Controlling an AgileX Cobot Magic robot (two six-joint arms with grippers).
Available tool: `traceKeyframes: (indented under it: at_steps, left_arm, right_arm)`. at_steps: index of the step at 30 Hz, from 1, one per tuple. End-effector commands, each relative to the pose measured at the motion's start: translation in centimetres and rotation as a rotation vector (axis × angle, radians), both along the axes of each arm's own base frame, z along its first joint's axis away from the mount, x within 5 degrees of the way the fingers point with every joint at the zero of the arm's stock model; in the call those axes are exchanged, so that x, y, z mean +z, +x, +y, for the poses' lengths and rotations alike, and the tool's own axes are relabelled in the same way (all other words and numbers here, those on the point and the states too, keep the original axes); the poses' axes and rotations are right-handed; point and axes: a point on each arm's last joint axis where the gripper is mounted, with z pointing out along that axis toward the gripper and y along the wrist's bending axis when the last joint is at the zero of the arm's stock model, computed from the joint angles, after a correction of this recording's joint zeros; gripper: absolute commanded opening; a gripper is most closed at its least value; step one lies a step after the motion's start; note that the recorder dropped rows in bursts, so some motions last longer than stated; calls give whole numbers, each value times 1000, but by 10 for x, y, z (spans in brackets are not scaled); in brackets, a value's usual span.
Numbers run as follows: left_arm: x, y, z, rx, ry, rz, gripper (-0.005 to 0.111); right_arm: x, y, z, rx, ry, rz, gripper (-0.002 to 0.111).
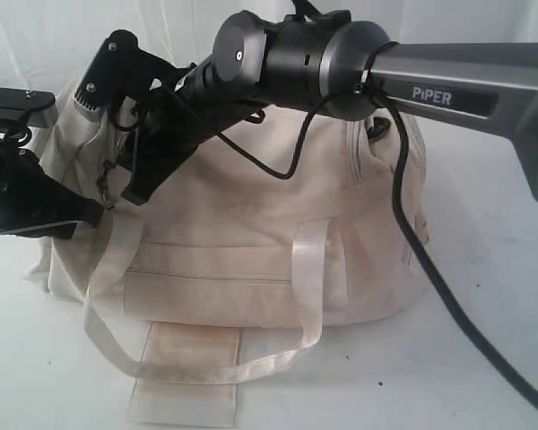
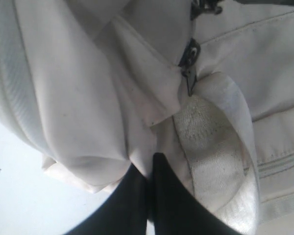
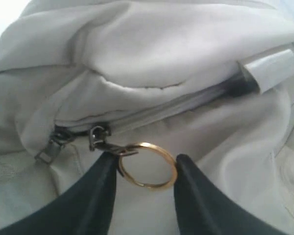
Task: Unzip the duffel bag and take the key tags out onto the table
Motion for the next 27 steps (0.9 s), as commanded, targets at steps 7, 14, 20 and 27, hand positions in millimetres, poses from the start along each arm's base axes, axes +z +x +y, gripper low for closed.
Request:
traceKeyframes:
  at_steps: [7, 14, 20, 27]
  left_arm:
    - [3, -6, 1, -4, -9, 12, 0]
    - [3, -6, 1, -4, -8, 16, 0]
    - [1, -7, 1, -3, -7, 25, 0]
    - [0, -7, 1, -4, -5, 30, 0]
  right_arm:
    - [20, 13, -2, -94, 116, -103, 0]
    - [28, 21, 1, -137, 187, -174, 0]
    - [24, 29, 4, -179, 233, -225, 0]
    - [39, 51, 6, -232, 318, -239, 0]
